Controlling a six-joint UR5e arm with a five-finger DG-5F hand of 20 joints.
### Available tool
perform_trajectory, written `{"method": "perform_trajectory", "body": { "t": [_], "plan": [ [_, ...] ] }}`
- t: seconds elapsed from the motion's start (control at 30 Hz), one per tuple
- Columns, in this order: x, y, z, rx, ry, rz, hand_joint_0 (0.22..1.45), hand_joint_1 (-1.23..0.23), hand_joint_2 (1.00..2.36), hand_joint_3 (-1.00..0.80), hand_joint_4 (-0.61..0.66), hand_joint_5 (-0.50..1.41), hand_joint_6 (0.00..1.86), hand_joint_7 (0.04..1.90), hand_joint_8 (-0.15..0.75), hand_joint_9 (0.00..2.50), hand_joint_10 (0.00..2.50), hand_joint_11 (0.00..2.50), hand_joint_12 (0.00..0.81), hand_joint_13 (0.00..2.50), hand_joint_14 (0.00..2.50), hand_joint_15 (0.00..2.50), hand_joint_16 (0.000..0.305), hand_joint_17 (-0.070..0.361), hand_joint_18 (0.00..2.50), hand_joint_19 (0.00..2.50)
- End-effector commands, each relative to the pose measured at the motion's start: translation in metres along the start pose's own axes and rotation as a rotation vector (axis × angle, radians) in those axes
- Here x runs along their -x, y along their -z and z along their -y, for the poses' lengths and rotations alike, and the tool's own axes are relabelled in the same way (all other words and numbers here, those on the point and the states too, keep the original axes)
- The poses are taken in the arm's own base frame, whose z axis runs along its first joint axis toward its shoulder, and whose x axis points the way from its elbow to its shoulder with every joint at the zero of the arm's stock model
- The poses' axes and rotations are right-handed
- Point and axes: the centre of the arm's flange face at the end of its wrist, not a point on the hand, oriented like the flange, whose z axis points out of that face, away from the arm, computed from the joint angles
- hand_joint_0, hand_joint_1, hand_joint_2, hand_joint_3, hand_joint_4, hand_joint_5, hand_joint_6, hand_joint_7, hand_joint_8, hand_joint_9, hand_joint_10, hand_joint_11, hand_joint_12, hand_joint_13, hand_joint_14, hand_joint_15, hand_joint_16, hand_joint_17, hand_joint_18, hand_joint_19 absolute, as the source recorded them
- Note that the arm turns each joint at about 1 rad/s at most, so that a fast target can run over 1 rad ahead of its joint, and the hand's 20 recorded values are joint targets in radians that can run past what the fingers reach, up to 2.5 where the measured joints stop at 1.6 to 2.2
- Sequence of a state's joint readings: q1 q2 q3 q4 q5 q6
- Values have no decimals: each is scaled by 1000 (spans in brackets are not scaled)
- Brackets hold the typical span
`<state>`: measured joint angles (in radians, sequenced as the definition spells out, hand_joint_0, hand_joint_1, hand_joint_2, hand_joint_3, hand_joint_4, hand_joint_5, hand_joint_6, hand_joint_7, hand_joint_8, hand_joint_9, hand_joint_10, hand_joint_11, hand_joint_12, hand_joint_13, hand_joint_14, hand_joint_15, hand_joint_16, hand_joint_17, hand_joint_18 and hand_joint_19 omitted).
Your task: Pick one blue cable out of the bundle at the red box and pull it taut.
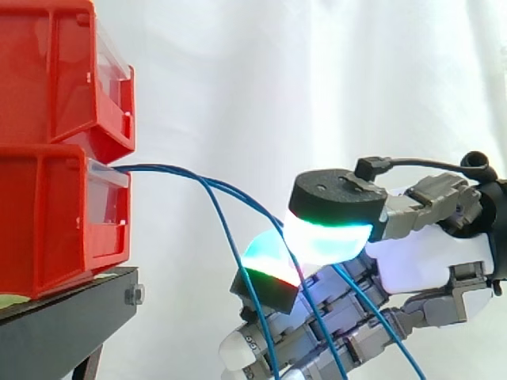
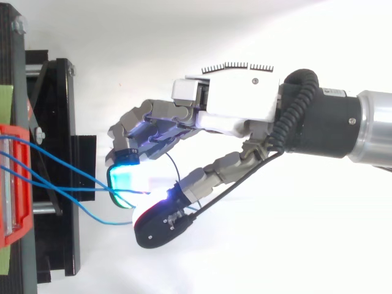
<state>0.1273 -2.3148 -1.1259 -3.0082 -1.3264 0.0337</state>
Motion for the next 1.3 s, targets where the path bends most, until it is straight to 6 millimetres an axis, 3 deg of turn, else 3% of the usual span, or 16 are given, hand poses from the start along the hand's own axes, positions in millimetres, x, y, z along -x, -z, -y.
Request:
{"method": "perform_trajectory", "body": {
  "t": [0.0, 0.13, 0.23, 0.53, 0.83, 0.97, 1.1, 1.27],
  "plan": [
    [0, 0, 0, 0, 0, -1, 745, -985, 1006, -441, 170, -180, 869, 1190, 366, 498, 7, 264, 429, 359, 0, 20, 63, 142, 578, 176],
    [0, 0, 0, 0, 0, 1, 719, -969, 1000, -500, 200, -183, 870, 1148, 363, 493, 7, 265, 426, 355, 0, 26, 63, 142, 575, 180],
    [0, 0, 0, 0, 0, 1, 606, -899, 1000, -500, 212, -182, 862, 1151, 369, 492, 9, 276, 426, 340, 0, 36, 62, 141, 532, 197],
    [0, 0, 0, 0, 0, 1, 604, -761, 1008, -405, 224, -170, 852, 1166, 377, 509, 7, 255, 425, 351, 0, 47, 62, 139, 540, 227],
    [0, 0, 0, -4, 3, 0, 601, -750, 1012, -341, 226, -163, 852, 1212, 385, 533, 6, 256, 424, 360, 2, 52, 61, 138, 541, 240],
    [0, 0, 0, -4, 1, 1, 569, -637, 1010, -378, 232, -162, 855, 1185, 392, 543, 7, 254, 423, 356, 0, 65, 61, 136, 515, 246],
    [0, 0, 0, -4, 1, 1, 539, -663, 1000, -500, 241, -160, 855, 1184, 400, 551, 7, 260, 430, 358, 2, 68, 62, 140, 524, 240],
    [0, 1, 1, -9, 2, 1, 494, -689, 1000, -500, 247, -156, 855, 1169, 416, 565, 7, 270, 447, 365, 0, 67, 66, 148, 541, 233]
  ]
}}
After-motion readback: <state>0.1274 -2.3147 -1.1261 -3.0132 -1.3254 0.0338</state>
